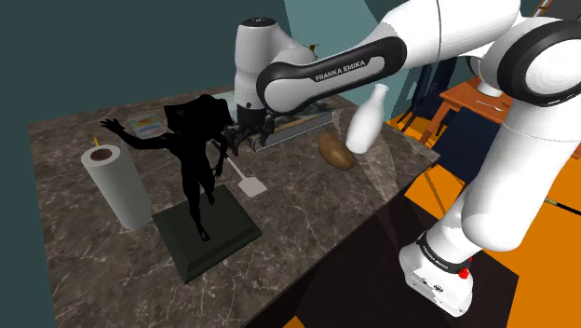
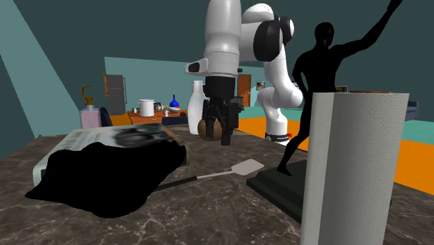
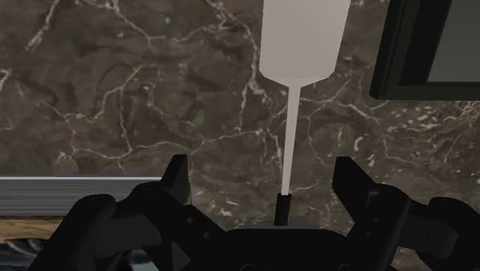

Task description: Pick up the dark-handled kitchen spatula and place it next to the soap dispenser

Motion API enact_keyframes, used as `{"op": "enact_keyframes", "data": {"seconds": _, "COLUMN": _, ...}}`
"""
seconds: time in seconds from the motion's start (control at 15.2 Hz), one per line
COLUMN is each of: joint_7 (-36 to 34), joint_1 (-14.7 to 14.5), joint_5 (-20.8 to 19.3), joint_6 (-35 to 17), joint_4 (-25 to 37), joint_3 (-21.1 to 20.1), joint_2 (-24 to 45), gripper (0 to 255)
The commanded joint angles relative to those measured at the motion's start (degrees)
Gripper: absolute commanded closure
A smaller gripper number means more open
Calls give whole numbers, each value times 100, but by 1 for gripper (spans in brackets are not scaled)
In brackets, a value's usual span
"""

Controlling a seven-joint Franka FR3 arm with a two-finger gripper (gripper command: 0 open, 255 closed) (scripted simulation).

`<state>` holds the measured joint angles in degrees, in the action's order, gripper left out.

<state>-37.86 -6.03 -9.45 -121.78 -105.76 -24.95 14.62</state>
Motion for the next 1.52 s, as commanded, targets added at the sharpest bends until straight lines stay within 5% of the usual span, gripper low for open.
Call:
{"op": "enact_keyframes", "data": {"seconds": 0.0, "joint_7": -193, "joint_1": -159, "joint_5": -249, "joint_6": 45, "joint_4": 518, "joint_3": 40, "joint_2": 525, "gripper": 0}}
{"op": "enact_keyframes", "data": {"seconds": 0.13, "joint_7": -353, "joint_1": -348, "joint_5": -446, "joint_6": 111, "joint_4": 1019, "joint_3": 94, "joint_2": 1002, "gripper": 0}}
{"op": "enact_keyframes", "data": {"seconds": 1.19, "joint_7": -445, "joint_1": -396, "joint_5": -596, "joint_6": -330, "joint_4": 843, "joint_3": 186, "joint_2": 1288, "gripper": 0}}
{"op": "enact_keyframes", "data": {"seconds": 1.25, "joint_7": -445, "joint_1": -396, "joint_5": -596, "joint_6": -330, "joint_4": 843, "joint_3": 186, "joint_2": 1288, "gripper": 255}}
{"op": "enact_keyframes", "data": {"seconds": 1.45, "joint_7": -445, "joint_1": -396, "joint_5": -596, "joint_6": -330, "joint_4": 843, "joint_3": 186, "joint_2": 1288, "gripper": 255}}
